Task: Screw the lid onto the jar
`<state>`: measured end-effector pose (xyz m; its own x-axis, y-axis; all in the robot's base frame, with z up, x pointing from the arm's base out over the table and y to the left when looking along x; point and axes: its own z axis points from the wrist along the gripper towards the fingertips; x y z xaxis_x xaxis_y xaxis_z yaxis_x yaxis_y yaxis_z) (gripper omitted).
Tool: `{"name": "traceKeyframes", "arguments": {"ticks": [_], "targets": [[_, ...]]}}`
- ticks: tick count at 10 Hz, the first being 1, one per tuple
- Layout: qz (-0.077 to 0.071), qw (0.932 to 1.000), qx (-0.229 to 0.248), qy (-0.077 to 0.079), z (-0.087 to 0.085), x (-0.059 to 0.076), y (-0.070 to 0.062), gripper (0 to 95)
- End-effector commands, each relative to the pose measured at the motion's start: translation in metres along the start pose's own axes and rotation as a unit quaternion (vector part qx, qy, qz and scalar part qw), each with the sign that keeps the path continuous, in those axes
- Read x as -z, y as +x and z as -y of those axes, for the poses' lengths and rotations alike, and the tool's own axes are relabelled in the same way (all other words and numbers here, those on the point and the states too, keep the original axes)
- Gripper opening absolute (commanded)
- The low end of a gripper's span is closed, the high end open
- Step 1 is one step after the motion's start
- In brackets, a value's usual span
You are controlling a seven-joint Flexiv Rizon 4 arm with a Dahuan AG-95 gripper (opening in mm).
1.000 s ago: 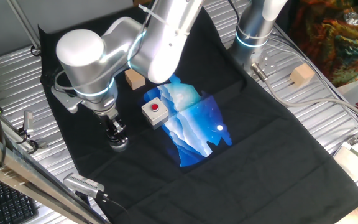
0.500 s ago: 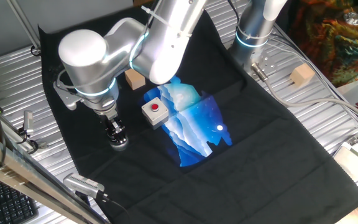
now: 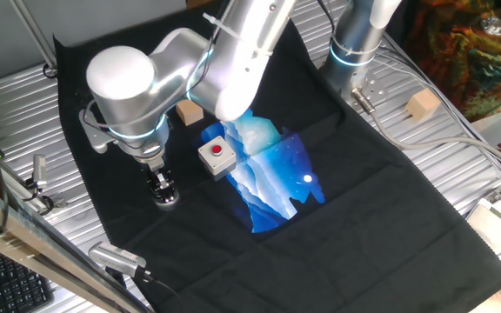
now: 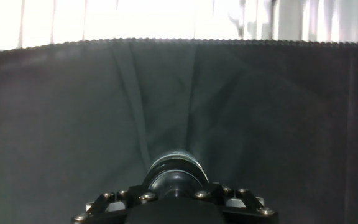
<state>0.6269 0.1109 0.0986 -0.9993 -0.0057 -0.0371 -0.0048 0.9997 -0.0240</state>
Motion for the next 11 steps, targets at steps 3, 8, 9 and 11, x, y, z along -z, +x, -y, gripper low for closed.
{"name": "traceKeyframes", "arguments": {"ticks": [3,8,9,11], "targets": [[0.005,0.9994,-0.033,-0.011,0.0033,0.0000,0.0004,0.0],[0.032,0.9980,-0.055,-0.005,0.0053,-0.0005,0.0010,0.0],[0.034,0.9977,-0.058,-0.004,0.0056,-0.0007,0.0009,0.0],[0.036,0.9977,-0.057,0.000,0.0060,-0.0011,0.0009,0.0]]}}
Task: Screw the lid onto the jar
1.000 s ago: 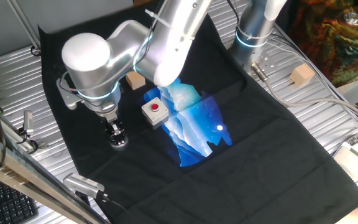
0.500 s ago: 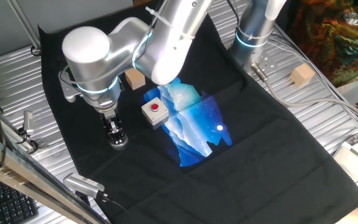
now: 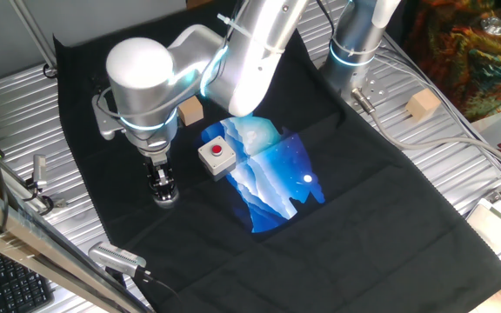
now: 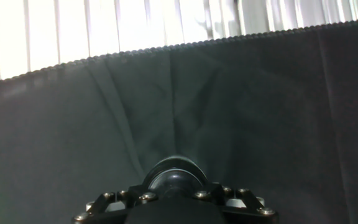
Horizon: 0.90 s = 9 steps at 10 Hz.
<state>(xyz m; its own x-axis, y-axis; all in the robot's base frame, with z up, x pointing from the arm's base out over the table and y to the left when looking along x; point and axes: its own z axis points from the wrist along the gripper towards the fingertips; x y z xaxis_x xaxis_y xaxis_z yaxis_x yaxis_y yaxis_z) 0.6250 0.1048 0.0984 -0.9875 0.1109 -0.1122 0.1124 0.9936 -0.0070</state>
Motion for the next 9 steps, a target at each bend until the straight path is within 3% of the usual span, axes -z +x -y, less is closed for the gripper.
{"name": "traceKeyframes", "arguments": {"ticks": [1,9], "targets": [[-0.001,1.0000,0.004,0.004,-0.0001,-0.0009,-0.0009,0.0],[-0.012,0.9998,0.014,0.000,-0.0008,0.0000,-0.0010,0.0]]}}
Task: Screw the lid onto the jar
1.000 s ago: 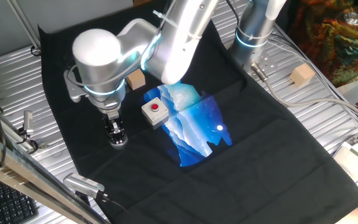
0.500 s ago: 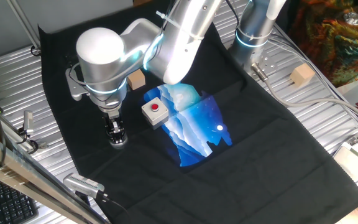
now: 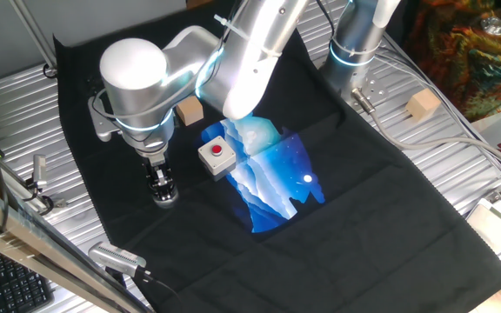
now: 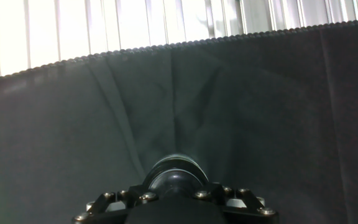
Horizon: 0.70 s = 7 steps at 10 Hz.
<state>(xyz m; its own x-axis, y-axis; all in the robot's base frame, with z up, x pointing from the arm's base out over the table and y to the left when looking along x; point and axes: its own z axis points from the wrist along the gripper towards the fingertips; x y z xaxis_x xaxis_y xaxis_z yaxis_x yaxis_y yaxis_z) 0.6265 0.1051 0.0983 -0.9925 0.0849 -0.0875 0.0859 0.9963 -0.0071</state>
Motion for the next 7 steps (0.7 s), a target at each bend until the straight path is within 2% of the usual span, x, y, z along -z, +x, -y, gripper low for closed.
{"name": "traceKeyframes", "arguments": {"ticks": [1,7], "targets": [[-0.004,1.0000,0.002,0.005,-0.0008,0.0009,0.0001,0.0],[-0.007,0.9999,0.009,0.005,-0.0017,0.0027,0.0001,0.0]]}}
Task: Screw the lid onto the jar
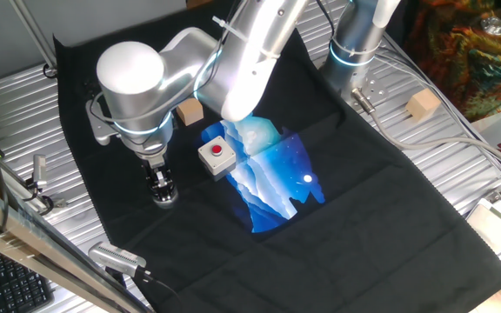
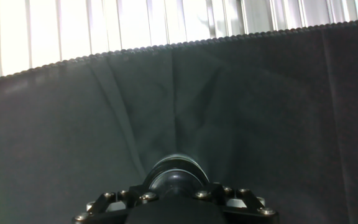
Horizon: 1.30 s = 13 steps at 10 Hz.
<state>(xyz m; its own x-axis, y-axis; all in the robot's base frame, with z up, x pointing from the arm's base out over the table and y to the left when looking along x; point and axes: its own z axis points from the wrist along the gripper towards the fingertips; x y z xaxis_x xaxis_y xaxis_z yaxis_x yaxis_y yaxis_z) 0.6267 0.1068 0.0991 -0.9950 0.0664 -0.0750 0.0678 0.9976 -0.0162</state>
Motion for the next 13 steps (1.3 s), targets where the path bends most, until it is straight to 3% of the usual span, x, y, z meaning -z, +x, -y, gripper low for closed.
{"name": "traceKeyframes", "arguments": {"ticks": [1,13], "targets": [[-0.001,1.0000,0.001,0.003,-0.0002,0.0024,0.0002,0.0],[-0.004,0.9998,0.016,0.009,-0.0026,0.0062,0.0005,0.0]]}}
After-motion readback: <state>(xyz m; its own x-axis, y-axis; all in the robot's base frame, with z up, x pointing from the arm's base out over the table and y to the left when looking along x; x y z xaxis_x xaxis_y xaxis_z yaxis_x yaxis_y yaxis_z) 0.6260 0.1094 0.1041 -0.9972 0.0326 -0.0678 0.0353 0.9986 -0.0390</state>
